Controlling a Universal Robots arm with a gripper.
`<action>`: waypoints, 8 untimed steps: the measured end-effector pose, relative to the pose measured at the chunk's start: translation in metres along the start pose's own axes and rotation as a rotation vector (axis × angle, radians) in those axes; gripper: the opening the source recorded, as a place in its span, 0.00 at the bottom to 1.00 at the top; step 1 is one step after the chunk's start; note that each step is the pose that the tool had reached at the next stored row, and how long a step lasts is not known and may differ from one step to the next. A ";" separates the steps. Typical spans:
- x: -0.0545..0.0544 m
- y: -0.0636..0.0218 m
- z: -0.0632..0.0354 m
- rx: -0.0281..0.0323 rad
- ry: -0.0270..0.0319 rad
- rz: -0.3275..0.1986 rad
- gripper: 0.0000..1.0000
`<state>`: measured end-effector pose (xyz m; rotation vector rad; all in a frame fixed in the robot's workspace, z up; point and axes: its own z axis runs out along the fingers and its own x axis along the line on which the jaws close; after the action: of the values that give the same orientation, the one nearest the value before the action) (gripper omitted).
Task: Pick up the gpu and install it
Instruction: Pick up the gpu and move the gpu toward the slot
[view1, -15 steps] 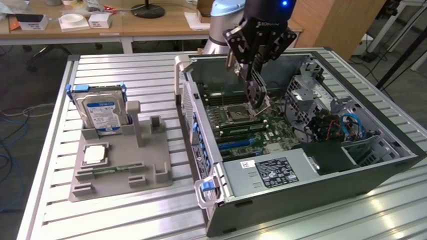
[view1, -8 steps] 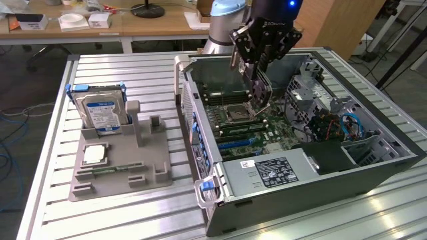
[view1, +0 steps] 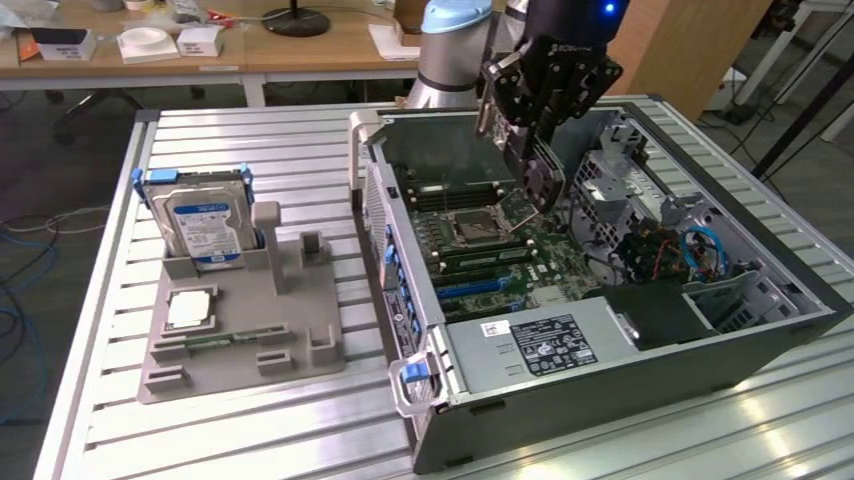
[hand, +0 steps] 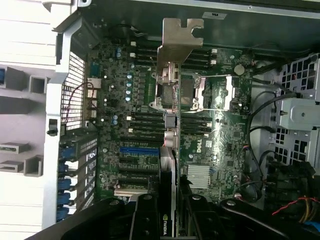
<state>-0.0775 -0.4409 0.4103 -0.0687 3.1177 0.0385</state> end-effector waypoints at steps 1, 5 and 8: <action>-0.002 -0.0001 0.0000 0.0000 0.0001 -0.001 0.26; -0.010 -0.0005 0.0003 -0.0002 0.0001 -0.008 0.26; -0.015 -0.0007 0.0003 -0.0002 0.0003 -0.012 0.26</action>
<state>-0.0623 -0.4410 0.4103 -0.0875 3.1174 0.0386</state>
